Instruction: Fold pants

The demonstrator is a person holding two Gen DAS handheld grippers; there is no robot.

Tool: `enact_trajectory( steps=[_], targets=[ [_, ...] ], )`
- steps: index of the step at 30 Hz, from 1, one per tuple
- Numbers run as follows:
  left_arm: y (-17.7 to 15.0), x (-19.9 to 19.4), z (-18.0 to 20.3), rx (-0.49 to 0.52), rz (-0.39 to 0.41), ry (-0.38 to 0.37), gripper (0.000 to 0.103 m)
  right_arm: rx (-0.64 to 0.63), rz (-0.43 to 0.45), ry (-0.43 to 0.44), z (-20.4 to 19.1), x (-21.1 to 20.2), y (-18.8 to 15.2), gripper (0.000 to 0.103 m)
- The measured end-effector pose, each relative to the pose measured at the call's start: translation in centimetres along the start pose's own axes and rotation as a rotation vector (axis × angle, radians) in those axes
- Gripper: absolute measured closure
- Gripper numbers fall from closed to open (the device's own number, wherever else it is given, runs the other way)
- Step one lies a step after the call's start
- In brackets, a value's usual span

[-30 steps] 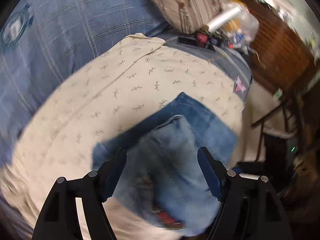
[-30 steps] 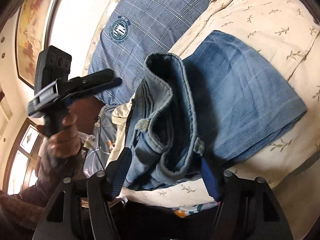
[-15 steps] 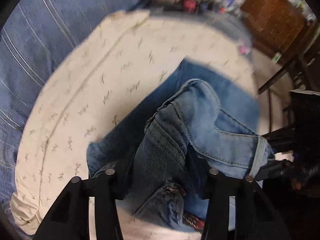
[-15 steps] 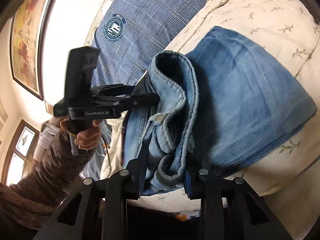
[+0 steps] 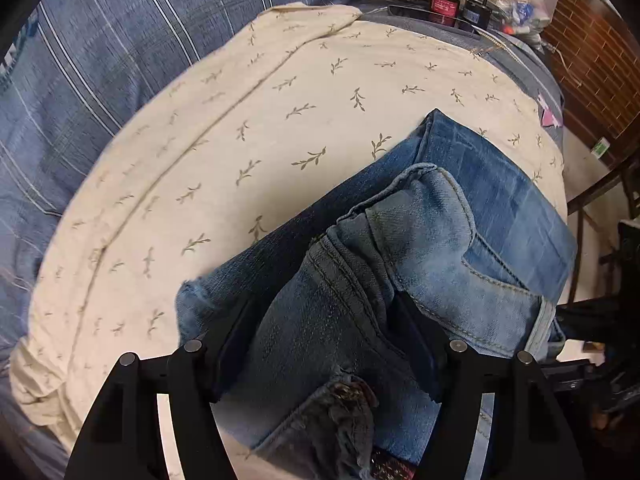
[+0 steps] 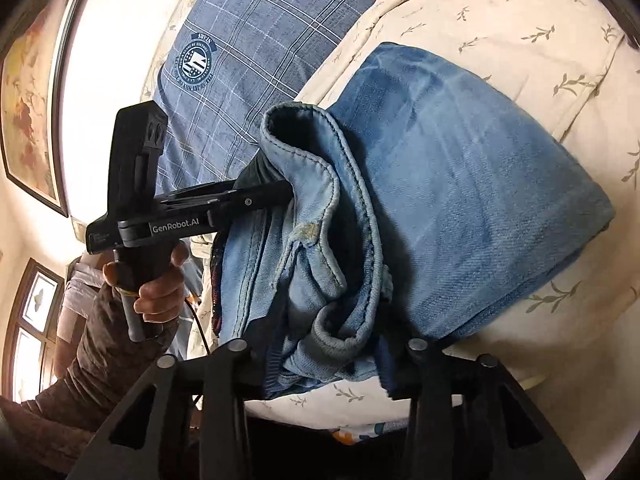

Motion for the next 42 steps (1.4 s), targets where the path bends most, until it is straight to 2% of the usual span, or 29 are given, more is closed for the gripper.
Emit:
enact_trajectory(
  steps=[6, 16, 20, 25, 29, 34, 37, 38, 39, 40, 41, 42],
  targets=[
    [-1.2, -3.9, 0.9, -0.017, 0.049, 0.064, 0.033, -0.023, 0.016, -0.013, -1.8, -1.6, -0.7, 0.039],
    [-3.2, -7.2, 0.2, -0.050, 0.082, 0.105, 0.034, -0.017, 0.023, -0.039, -2.2, -2.2, -1.0, 0.032],
    [-3.1, -7.9, -0.5, -0.046, 0.085, 0.082, 0.034, -0.012, 0.019, -0.044, -2.4, -1.9, -1.1, 0.028],
    [-2.0, -9.7, -2.3, -0.102, 0.151, 0.037, 0.035, 0.037, 0.050, -0.023, -1.8, -2.2, -0.9, 0.025],
    [-1.8, -8.8, -1.9, -0.089, 0.121, -0.023, 0.034, 0.047, 0.035, -0.015, -1.6, -1.3, -0.8, 0.024],
    [0.2, -6.3, -2.3, -0.042, 0.086, -0.041, 0.034, 0.036, 0.046, -0.016, -1.7, -0.5, -0.3, 0.021],
    [0.8, -3.5, -2.2, -0.040, 0.034, -0.057, 0.031, 0.033, 0.058, -0.033, -1.4, 0.1, 0.0, 0.021],
    [0.9, -2.6, -2.2, -0.039, 0.016, -0.072, 0.031, 0.034, 0.059, -0.035, -1.3, 0.3, 0.0, 0.022],
    [0.6, -1.8, -1.7, -0.032, -0.009, -0.112, 0.034, 0.021, 0.063, -0.040, -1.3, 0.3, 0.1, 0.034],
    [0.4, -1.5, -1.3, -0.023, -0.024, -0.148, 0.043, 0.000, 0.072, -0.051, -1.5, 0.1, 0.2, 0.048],
    [0.3, -1.7, -1.0, -0.008, -0.015, -0.162, 0.044, -0.025, 0.059, -0.049, -1.8, 0.1, 0.3, 0.070],
    [0.5, -2.2, -0.8, 0.004, 0.009, -0.162, 0.048, -0.036, 0.061, -0.044, -2.2, -0.2, 0.4, 0.070]
  ],
)
Point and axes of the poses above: each gripper's, at about its wrist camera, not at the fingertips, and x roughly the way its jaws point, z to its right, y to its top, the point moved 8 cm from there along x, roughly the way its jaws point, and after that the axes turned 1 degree about -x, right-handed, at the moved point
